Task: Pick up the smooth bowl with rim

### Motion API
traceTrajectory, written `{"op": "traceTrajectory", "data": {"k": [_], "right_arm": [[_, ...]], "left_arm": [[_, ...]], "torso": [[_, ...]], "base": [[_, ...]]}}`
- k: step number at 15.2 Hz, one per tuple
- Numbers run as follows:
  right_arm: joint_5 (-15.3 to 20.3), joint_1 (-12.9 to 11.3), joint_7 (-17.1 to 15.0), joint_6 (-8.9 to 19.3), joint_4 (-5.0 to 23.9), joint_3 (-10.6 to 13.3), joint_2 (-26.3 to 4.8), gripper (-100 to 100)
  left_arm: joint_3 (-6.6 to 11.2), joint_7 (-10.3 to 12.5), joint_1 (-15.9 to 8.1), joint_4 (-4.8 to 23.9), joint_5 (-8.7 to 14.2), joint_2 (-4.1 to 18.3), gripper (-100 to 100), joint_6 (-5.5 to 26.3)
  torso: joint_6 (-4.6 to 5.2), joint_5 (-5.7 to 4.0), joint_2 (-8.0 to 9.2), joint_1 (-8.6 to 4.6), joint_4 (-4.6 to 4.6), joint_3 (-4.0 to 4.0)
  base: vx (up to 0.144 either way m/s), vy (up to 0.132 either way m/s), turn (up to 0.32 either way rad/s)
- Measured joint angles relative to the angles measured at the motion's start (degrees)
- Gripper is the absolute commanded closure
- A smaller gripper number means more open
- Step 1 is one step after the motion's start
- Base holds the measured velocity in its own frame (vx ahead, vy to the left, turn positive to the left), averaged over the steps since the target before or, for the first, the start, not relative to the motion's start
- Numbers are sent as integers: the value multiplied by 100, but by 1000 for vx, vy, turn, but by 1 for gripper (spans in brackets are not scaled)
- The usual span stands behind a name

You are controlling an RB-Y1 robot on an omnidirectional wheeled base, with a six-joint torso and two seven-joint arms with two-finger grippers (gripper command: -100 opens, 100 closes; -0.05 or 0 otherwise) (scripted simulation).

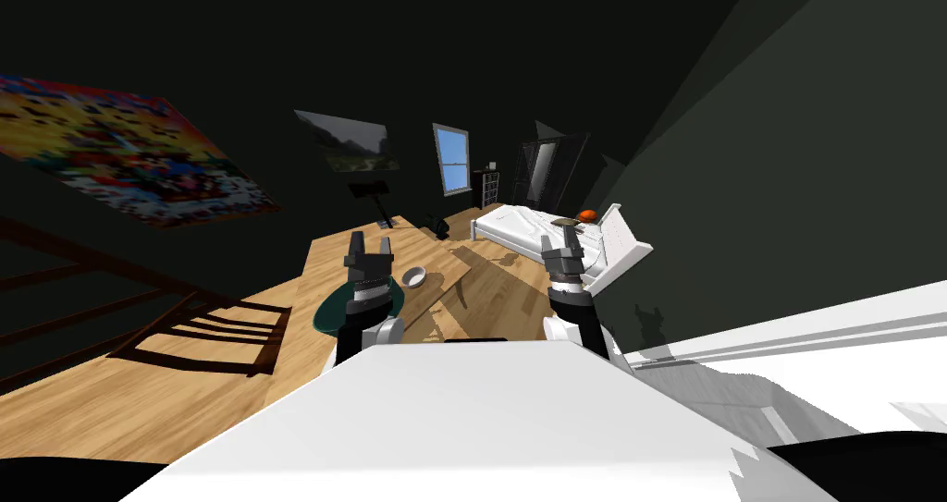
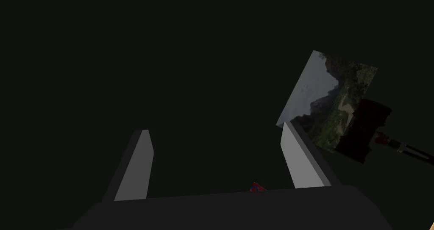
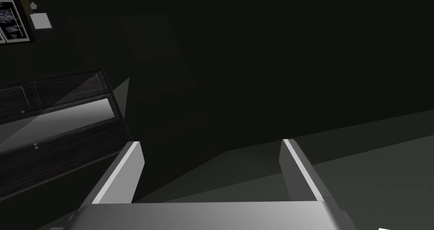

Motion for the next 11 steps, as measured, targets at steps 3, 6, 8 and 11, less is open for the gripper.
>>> {"op": "traceTrajectory", "data": {"k": [3, 6, 8, 11], "right_arm": [[0, 0, 0, 0, 0, 0, 0, 0], [0, 0, 0, 0, 0, 0, 0, 0], [0, 0, 0, 0, 0, 0, 0, 0], [0, 0, 0, 0, 0, 0, 0, 0]], "left_arm": [[56, 23, 17, 52, 64, 246, -100, 160], [149, 70, 56, 125, 163, 473, -100, 391], [194, 91, 93, 123, 221, 570, -100, 571], [296, 140, 118, 178, 327, 710, -100, 861]], "torso": [[1, 1, -2, 2, -1, -1], [1, 1, -4, 3, -1, -3], [1, 0, -4, 2, -1, -3], [1, 1, -6, 2, -1, -3]], "base": [[9, 0, -84], [10, 2, -72], [11, 0, -82], [14, 1, -105]]}}
